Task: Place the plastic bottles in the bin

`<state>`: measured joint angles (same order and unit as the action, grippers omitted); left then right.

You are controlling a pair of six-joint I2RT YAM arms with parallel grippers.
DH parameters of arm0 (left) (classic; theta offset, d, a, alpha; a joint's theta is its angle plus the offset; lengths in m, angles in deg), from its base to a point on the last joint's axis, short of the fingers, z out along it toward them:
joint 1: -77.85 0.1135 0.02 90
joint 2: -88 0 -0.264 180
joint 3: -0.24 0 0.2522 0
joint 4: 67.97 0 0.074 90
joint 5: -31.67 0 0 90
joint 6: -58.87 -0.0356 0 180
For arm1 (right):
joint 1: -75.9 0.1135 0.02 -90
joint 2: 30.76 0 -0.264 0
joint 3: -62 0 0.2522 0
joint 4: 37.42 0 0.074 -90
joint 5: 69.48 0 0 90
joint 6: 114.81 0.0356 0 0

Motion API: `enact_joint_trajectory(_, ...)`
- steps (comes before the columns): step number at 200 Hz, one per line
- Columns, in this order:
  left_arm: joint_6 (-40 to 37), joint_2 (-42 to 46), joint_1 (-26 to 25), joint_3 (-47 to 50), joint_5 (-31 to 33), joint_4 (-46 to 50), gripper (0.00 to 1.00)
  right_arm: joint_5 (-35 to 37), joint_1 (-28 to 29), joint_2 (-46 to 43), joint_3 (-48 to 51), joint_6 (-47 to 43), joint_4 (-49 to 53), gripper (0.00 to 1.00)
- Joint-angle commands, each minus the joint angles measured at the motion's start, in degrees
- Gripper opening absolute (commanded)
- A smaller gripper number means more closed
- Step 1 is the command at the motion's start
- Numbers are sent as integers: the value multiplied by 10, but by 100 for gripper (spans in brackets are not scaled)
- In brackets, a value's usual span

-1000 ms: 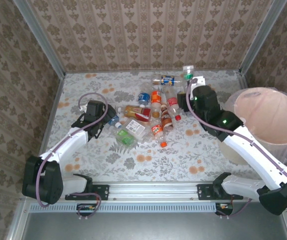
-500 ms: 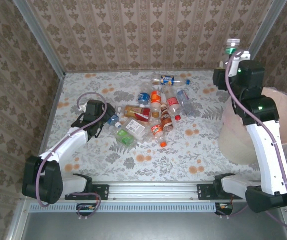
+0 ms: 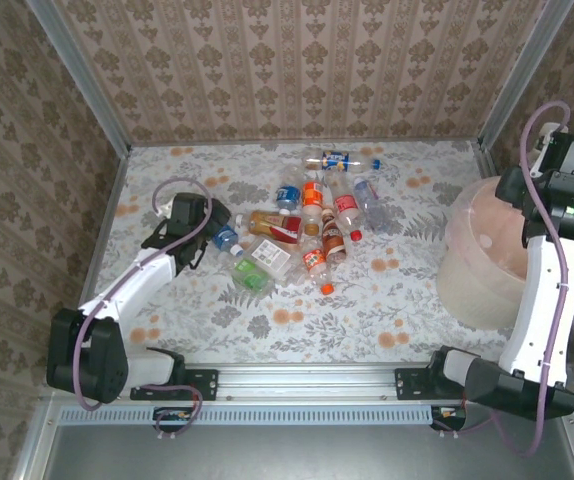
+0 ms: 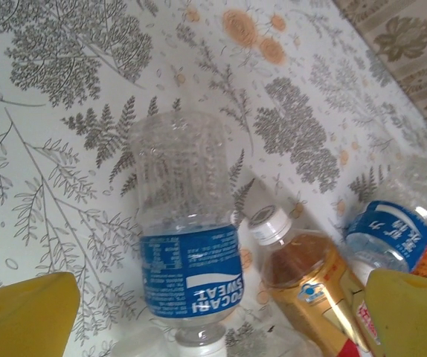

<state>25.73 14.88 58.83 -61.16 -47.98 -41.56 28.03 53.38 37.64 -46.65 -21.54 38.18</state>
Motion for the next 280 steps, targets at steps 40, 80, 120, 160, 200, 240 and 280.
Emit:
enact_joint_trajectory(40,15,-6,4,-33,-7,25,100,54,-54,7,57,8,54,45)
enact_joint_trajectory(80,12,3,3,-35,-20,38,100,138,-54,-4,128,51,31,47)
enact_joint_trajectory(120,18,20,3,-26,-21,55,100,167,-54,-10,181,74,-20,52)
enact_joint_trajectory(160,33,31,3,-14,-26,58,100,204,-54,-16,218,80,-55,66)
enact_joint_trajectory(200,42,36,2,-5,-26,62,100,238,-54,-49,229,81,-82,72)
enact_joint_trajectory(240,48,30,2,-2,-28,64,100,243,-54,-81,237,82,-105,75)
enact_joint_trajectory(280,49,26,2,0,-25,73,100,190,-52,-119,248,79,-132,83)
